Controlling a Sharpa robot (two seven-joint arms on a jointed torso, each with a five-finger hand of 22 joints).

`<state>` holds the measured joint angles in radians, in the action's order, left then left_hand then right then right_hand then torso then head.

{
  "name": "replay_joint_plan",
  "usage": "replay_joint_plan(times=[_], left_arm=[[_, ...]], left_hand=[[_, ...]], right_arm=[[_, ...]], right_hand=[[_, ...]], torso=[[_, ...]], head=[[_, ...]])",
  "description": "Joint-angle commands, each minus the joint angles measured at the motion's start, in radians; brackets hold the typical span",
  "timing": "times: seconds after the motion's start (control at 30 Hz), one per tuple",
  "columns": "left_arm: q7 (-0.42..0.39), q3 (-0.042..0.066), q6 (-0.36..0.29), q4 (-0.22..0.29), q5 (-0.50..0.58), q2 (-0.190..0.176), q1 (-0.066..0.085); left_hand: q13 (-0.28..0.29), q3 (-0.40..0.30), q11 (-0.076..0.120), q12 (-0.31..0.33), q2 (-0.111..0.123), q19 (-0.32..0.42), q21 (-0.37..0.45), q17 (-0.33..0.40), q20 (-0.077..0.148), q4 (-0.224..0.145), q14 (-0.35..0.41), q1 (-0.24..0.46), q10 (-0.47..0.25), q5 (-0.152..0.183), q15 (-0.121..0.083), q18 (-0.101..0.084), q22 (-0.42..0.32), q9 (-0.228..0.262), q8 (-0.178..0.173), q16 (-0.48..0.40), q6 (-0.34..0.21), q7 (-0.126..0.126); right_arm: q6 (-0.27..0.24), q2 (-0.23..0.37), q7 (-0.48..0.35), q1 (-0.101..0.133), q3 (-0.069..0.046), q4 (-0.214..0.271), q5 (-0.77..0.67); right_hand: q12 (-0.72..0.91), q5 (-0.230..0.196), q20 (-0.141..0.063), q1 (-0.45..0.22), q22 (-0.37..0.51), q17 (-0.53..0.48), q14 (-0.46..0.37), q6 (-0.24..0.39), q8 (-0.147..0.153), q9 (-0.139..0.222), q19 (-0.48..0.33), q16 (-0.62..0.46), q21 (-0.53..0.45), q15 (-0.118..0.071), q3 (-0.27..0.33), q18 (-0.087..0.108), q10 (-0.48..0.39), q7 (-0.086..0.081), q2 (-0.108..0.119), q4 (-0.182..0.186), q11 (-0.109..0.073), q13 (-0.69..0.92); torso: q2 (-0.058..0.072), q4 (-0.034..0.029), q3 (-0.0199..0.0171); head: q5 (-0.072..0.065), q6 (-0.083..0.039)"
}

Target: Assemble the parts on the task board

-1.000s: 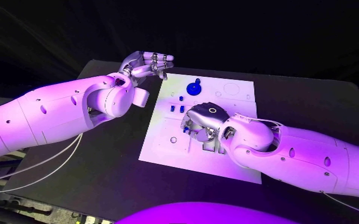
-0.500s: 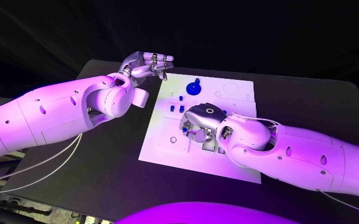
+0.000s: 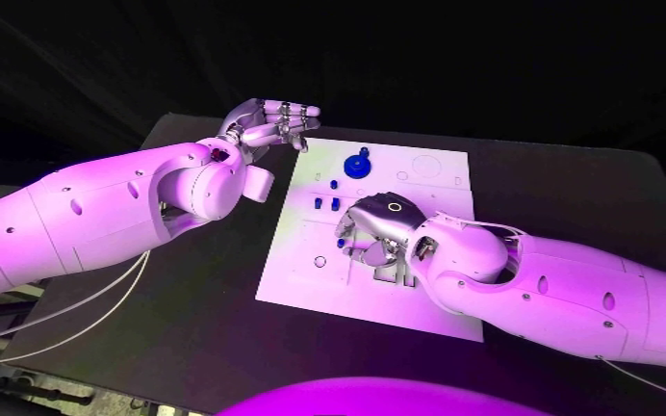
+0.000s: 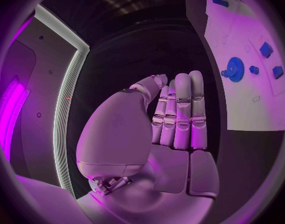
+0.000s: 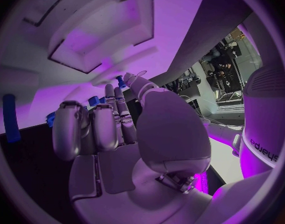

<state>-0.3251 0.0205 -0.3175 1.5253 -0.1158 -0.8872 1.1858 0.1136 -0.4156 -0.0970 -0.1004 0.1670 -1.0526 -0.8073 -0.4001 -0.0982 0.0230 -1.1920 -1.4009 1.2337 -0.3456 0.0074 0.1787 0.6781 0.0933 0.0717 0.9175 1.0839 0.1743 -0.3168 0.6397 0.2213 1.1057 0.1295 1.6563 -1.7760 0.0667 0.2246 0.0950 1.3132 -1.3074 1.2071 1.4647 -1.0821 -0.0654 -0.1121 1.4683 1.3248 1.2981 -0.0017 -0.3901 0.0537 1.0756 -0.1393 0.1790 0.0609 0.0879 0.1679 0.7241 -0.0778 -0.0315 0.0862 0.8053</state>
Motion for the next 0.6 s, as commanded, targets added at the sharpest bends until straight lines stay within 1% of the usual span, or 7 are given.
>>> replay_joint_plan(times=[0.03,0.13,0.2,0.3,0.4,0.5,0.6], left_arm=[[0.002,0.0,0.024,-0.001,0.004,0.001,0.001],[0.003,-0.001,0.025,-0.001,0.004,0.001,0.001],[0.004,-0.001,0.027,-0.001,0.004,0.0,0.001],[0.004,-0.002,0.03,-0.001,0.004,0.0,0.001],[0.002,-0.002,0.036,0.001,0.004,-0.001,0.001],[0.0,-0.002,0.039,0.003,0.004,-0.001,0.001],[-0.001,-0.003,0.039,0.004,0.004,-0.001,0.001]], left_hand=[[-0.001,-0.001,0.001,0.005,-0.008,-0.003,0.005,0.001,-0.002,-0.007,0.002,0.0,-0.008,-0.001,0.006,0.005,-0.001,-0.002,-0.004,-0.004,-0.006,0.0],[-0.001,-0.001,0.001,0.005,-0.008,-0.002,0.006,0.001,-0.003,-0.007,0.002,0.0,-0.009,-0.001,0.006,0.005,-0.001,-0.002,-0.004,-0.004,-0.007,0.0],[-0.001,-0.001,0.001,0.005,-0.008,-0.002,0.006,0.001,-0.003,-0.007,0.002,0.0,-0.009,-0.001,0.006,0.005,-0.001,-0.002,-0.004,-0.004,-0.007,0.0],[-0.001,-0.001,0.001,0.005,-0.008,-0.002,0.006,0.001,-0.003,-0.007,0.002,0.0,-0.009,-0.001,0.006,0.005,-0.001,-0.002,-0.004,-0.004,-0.007,0.0],[-0.001,-0.001,0.0,0.005,-0.008,-0.002,0.006,0.002,-0.003,-0.007,0.003,0.001,-0.009,0.0,0.006,0.005,-0.002,-0.002,-0.004,-0.005,-0.007,0.0],[-0.001,-0.001,0.0,0.005,-0.008,-0.002,0.006,0.002,-0.003,-0.007,0.003,0.001,-0.009,0.0,0.007,0.005,-0.002,-0.002,-0.003,-0.005,-0.008,0.001],[-0.001,-0.001,0.0,0.005,-0.008,-0.002,0.006,0.002,-0.003,-0.008,0.003,0.001,-0.009,0.0,0.007,0.005,-0.002,-0.002,-0.003,-0.005,-0.008,0.001]], right_arm=[[-0.073,0.022,0.008,0.001,-0.003,0.028,-0.011],[-0.092,0.054,0.008,0.006,-0.008,0.059,-0.002],[-0.098,0.085,0.009,0.015,-0.012,0.083,0.01],[-0.087,0.136,0.013,0.034,-0.018,0.112,0.046],[-0.04,0.201,0.012,0.071,-0.022,0.128,0.11],[0.013,0.249,0.007,0.103,-0.024,0.123,0.14],[0.05,0.28,0.003,0.121,-0.024,0.113,0.139]], right_hand=[[0.011,-0.007,0.008,-0.007,-0.084,-0.009,0.031,0.015,0.003,0.002,-0.004,-0.008,-0.011,0.006,0.019,0.009,-0.012,0.005,0.012,0.001,0.002,-0.001],[0.021,-0.013,0.008,-0.009,-0.083,-0.012,0.031,0.03,0.003,0.006,-0.004,-0.01,-0.015,0.006,0.044,0.009,-0.018,0.022,0.014,0.007,0.003,0.0],[0.024,-0.014,0.008,-0.008,-0.083,-0.012,0.031,0.029,0.001,0.006,-0.004,-0.01,-0.015,0.005,0.049,0.009,-0.017,0.023,0.012,0.009,0.002,0.001],[0.034,-0.011,0.007,0.0,-0.086,-0.009,0.033,0.025,-0.001,0.005,-0.001,-0.007,-0.011,0.003,0.051,0.008,-0.011,0.026,0.004,0.009,0.0,0.003],[0.042,-0.009,0.006,0.007,-0.091,-0.005,0.036,0.027,0.0,0.006,0.003,-0.003,-0.003,0.002,0.053,0.006,-0.007,0.023,0.001,0.007,-0.002,0.004],[0.043,-0.008,0.005,0.005,-0.085,-0.007,0.037,0.039,0.002,0.009,0.002,-0.003,-0.013,0.003,0.072,0.008,-0.02,0.025,0.009,0.01,0.0,0.002],[0.046,-0.001,0.006,0.006,-0.078,-0.011,0.037,0.048,0.001,0.011,-0.001,-0.005,-0.026,0.004,0.102,0.01,-0.034,0.028,0.013,0.015,0.002,-0.001]], torso=[[-0.001,0.0008,-0.0004],[0.0,0.0007,-0.0005],[0.001,0.0001,0.0002],[0.0,0.0006,0.001],[0.0,0.0019,0.0019],[-0.001,0.0028,0.0024],[-0.001,0.004,0.0028]], head=[[-0.004,-0.004],[-0.008,-0.008],[-0.014,-0.011],[-0.022,-0.016],[-0.042,-0.026],[-0.055,-0.031],[-0.064,-0.035]])
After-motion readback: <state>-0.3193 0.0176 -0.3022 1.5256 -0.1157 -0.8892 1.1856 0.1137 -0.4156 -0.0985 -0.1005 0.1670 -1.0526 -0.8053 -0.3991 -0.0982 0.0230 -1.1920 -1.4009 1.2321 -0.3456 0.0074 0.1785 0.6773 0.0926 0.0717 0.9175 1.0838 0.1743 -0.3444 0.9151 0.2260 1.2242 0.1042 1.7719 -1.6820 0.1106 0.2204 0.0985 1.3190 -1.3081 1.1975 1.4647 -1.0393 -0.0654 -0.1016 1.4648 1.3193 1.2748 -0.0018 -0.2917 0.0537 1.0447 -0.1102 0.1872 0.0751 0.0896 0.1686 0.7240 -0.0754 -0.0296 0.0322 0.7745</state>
